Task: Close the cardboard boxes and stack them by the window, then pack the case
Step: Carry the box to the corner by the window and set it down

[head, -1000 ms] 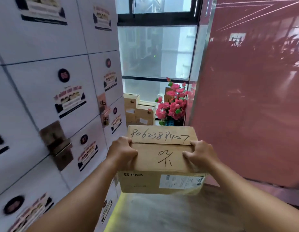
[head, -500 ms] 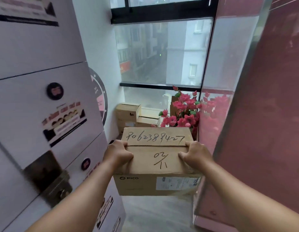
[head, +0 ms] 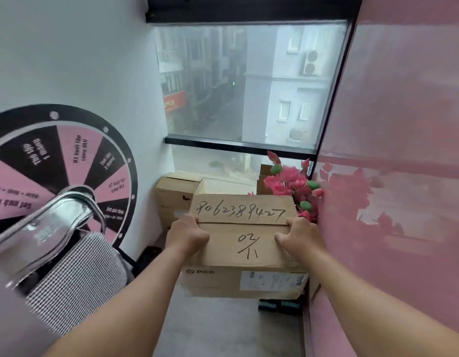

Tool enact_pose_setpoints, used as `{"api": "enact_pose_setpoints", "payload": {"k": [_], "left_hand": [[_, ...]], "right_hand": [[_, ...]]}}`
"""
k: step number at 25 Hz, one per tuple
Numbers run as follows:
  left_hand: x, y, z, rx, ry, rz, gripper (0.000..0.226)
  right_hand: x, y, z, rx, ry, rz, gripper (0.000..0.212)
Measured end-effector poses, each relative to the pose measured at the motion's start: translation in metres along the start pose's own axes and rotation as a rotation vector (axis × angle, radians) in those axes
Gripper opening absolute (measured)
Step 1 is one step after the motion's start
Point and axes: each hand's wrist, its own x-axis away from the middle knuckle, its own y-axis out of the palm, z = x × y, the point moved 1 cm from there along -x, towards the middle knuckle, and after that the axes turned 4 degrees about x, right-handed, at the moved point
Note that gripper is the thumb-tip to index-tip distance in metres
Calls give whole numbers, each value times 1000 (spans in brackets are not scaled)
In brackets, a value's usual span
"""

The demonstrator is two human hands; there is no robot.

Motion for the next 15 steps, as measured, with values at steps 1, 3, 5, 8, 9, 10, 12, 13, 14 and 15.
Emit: {"api": "enact_pose_setpoints", "payload": {"k": [1,3,5,8,9,10,12,13,14,15], "left_hand": [[-21,2,4,4,-9,7,33],[-73,8,5,9,-32,19,34],[-129,13,2,13,-48,24,35],[-215,24,-7,-14,-63,13,34],[-241,28,-9,-27,-67,8,34],[-266,31,-10,-34,-74,11,34],[-325,35,-10,-58,-96,27,33],[-353,35,-9,-74,-104,31,32],[-379,36,-9,-81,-108,36,31],[-405,36,-9,-85,-110,37,30]], "right_hand": [[-21,2,-5,-2,8,2,38],[-71,17,-14,-5,10,-1,34],[-125,34,-23,6,-10,1,34],[-215,67,-31,-24,-41,-15,40],[-241,76,-34,-40,-44,-26,39],[-267,84,-38,-56,-49,-37,35],[-328,99,-48,-70,-55,-53,29],[-357,105,-54,-67,-59,-63,28],[-383,111,-60,-58,-64,-77,28],[-407,117,-66,-47,-64,-93,28]]}}
